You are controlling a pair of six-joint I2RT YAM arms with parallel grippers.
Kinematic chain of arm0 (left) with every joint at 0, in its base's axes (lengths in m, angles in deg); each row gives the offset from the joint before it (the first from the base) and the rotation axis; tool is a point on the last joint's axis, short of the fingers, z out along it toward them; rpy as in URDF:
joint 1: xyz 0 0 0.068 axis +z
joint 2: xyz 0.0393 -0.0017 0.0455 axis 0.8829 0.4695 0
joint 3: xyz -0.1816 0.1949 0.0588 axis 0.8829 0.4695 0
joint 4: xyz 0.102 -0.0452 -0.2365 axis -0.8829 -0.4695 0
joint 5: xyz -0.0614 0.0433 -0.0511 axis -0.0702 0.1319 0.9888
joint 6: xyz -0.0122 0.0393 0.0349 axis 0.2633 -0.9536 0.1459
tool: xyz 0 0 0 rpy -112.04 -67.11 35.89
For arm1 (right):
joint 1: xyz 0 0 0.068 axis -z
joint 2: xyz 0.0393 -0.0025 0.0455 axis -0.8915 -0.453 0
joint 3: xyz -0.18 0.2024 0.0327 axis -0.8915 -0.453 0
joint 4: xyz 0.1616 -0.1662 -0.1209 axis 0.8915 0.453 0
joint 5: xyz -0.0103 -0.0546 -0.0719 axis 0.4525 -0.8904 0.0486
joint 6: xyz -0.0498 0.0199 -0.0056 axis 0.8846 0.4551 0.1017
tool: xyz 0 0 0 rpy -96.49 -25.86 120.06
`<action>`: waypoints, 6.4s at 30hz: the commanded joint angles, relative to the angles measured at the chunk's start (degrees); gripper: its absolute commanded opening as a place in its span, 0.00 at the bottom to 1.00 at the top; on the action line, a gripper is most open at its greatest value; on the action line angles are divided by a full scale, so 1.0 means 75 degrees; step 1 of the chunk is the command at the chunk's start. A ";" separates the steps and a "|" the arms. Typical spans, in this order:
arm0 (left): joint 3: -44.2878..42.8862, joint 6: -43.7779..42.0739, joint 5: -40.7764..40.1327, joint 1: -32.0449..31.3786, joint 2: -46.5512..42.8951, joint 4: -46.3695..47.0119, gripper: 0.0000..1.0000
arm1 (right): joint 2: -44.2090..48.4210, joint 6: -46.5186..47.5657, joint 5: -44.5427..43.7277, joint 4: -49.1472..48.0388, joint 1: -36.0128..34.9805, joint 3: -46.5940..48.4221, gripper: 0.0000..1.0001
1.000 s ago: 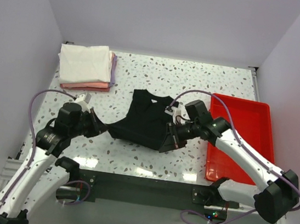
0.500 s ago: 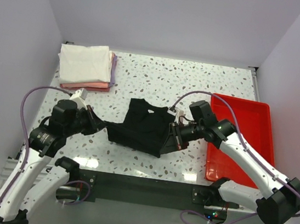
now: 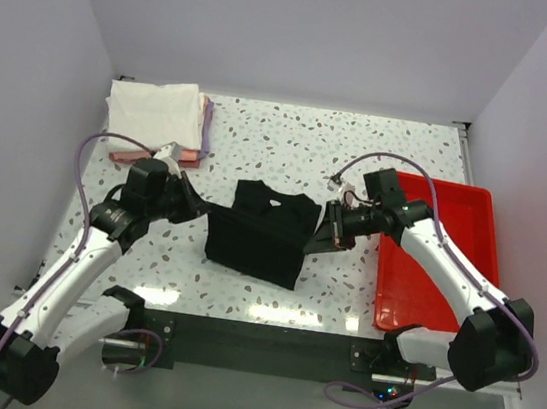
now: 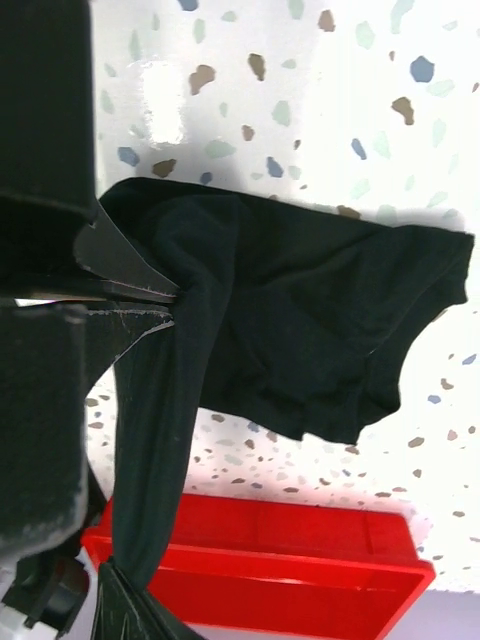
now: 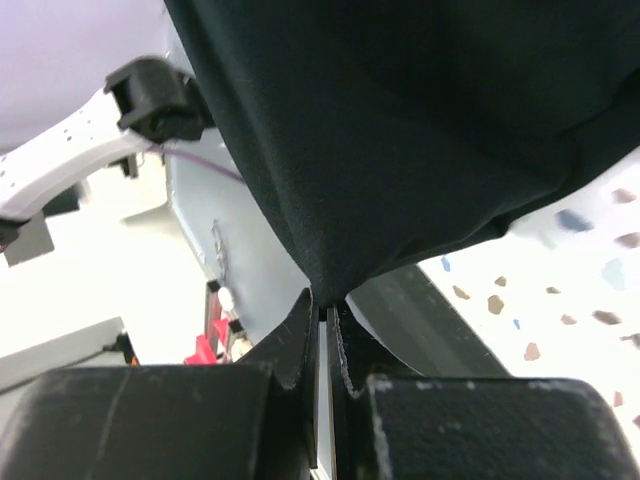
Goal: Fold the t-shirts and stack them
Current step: Fold the tshirt, then neatly place the folded tshirt to the corner
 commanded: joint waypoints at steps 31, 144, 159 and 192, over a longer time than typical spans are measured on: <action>-0.2838 -0.0868 0.0227 0.0165 0.6292 0.3913 0.00 | -0.3455 0.0123 -0.2254 -0.1692 0.1484 0.2036 0.00; -0.1069 -0.1184 0.1002 -0.0890 0.6694 0.5638 1.00 | -0.3750 -0.0944 -0.2113 -0.4307 0.0149 -0.0214 0.99; -0.1935 -0.1969 -0.0884 -0.0587 0.5285 0.3765 1.00 | -0.1713 0.0568 -0.2840 -0.2022 0.0184 0.1110 0.99; -0.3764 -0.2520 0.0275 -0.0515 0.8661 0.3119 0.59 | 0.0234 0.1400 -0.4400 -0.0474 0.0184 0.0723 0.99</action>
